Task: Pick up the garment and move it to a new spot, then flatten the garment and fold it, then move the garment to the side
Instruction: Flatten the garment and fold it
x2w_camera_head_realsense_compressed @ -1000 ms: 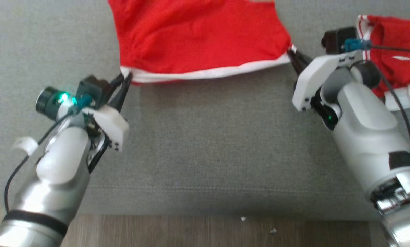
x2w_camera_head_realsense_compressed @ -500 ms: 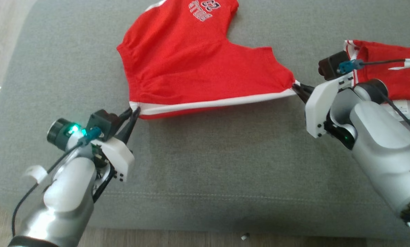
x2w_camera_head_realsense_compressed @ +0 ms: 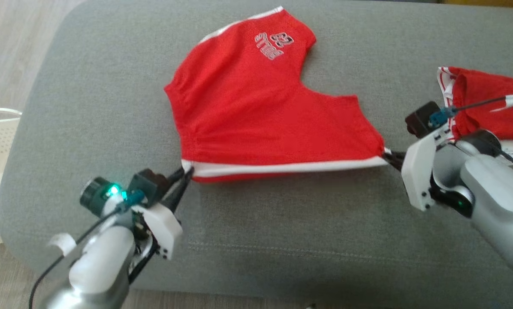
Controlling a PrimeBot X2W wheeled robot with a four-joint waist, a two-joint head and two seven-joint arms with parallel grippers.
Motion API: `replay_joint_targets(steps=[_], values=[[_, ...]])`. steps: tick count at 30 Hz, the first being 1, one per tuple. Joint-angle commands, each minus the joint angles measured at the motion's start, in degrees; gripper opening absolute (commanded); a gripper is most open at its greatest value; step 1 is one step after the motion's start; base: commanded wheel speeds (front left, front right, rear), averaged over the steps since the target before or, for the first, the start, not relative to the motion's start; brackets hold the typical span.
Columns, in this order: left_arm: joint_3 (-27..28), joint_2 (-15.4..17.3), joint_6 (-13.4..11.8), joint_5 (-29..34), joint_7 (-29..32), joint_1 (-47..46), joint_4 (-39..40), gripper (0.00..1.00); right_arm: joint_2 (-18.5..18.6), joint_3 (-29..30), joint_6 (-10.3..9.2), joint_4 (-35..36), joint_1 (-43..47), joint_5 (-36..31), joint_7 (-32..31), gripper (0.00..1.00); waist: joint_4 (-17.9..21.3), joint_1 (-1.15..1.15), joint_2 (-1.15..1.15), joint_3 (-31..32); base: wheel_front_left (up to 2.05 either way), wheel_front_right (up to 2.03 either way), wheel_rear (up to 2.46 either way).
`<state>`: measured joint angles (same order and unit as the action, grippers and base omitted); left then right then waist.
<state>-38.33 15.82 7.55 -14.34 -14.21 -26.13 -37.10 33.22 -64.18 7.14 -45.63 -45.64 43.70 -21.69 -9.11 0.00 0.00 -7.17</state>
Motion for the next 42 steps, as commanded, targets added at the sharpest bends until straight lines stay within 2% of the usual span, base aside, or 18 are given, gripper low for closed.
replay_joint_targets(steps=[1,5,11,27,30,35,42], values=[[1.73,2.10,-0.19,-0.50,-0.22,-1.39,1.83,0.00,2.41,-0.79,0.35,2.27,0.87,1.04,-0.42,0.00,-0.25,0.00,0.00,0.43,0.00,0.00,0.00],[0.42,2.57,-0.14,-1.85,0.61,0.72,3.65,0.00,6.07,-4.64,0.35,7.10,2.08,4.48,-2.42,0.00,-0.44,0.00,0.00,1.53,0.00,0.00,0.00],[-1.94,4.39,-0.09,-4.03,3.19,4.88,7.94,0.00,10.90,-7.25,0.35,13.00,3.59,9.10,-6.50,0.00,-0.40,0.00,0.00,3.59,0.00,0.00,0.00],[-4.25,10.59,-0.80,-9.32,10.37,15.06,24.95,0.00,21.59,-8.38,0.35,26.55,7.19,18.47,-21.68,0.00,-0.55,0.00,0.00,7.48,0.00,0.00,0.00],[-3.44,11.18,-1.83,-9.78,10.67,15.31,27.30,0.00,21.65,-7.02,0.35,27.66,6.07,18.40,-21.12,0.00,-0.66,0.00,0.00,7.35,0.00,0.00,0.00],[-1.57,11.21,-3.16,-11.19,10.67,14.55,30.37,0.00,19.26,-4.29,0.35,27.75,3.11,17.24,-19.35,0.00,-1.17,0.00,0.00,6.74,0.00,0.00,0.00],[1.20,9.38,-4.01,-14.05,10.34,11.36,33.13,0.00,15.83,0.73,0.35,24.32,-3.63,14.52,-17.49,0.00,-3.10,0.00,0.00,3.15,0.00,0.00,0.00]])
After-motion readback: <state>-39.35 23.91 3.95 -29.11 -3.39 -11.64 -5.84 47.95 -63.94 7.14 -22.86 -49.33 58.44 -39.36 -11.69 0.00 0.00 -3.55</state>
